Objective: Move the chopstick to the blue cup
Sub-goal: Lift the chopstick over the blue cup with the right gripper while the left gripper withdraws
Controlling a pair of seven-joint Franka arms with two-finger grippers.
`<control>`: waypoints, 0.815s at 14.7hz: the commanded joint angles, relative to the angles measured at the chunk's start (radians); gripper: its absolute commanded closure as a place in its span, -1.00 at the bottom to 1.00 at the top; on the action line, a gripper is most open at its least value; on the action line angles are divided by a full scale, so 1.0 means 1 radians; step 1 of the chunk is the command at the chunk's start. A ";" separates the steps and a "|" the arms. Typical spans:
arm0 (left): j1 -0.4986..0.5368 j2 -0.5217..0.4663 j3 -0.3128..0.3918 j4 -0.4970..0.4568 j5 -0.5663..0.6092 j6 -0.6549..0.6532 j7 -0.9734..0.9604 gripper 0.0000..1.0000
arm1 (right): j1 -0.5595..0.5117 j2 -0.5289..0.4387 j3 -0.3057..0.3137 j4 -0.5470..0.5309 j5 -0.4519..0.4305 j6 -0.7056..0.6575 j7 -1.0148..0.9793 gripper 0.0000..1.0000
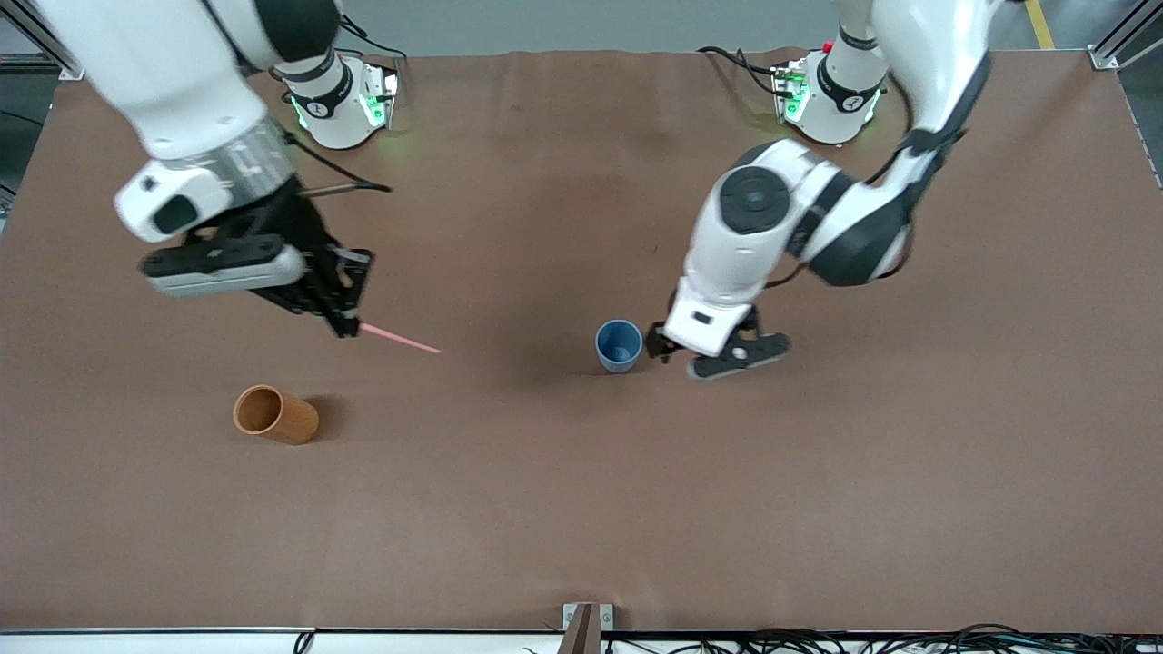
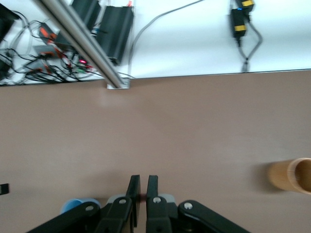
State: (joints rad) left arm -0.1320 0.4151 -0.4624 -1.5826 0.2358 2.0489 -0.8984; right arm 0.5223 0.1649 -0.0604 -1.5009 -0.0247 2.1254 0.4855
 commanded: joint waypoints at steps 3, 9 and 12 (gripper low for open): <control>-0.005 -0.154 0.209 -0.030 -0.183 -0.097 0.413 -1.00 | 0.188 0.128 -0.010 0.068 -0.133 0.059 0.278 0.94; 0.029 -0.289 0.363 0.001 -0.276 -0.258 0.832 -1.00 | 0.315 0.260 -0.012 0.120 -0.161 0.133 0.400 0.94; 0.026 -0.326 0.387 0.122 -0.268 -0.418 0.839 -1.00 | 0.337 0.289 -0.010 0.120 -0.216 0.136 0.406 0.94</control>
State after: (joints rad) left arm -0.0968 0.1216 -0.0814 -1.5312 -0.0245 1.7245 -0.0739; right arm 0.8387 0.4337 -0.0611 -1.4033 -0.1900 2.2639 0.8611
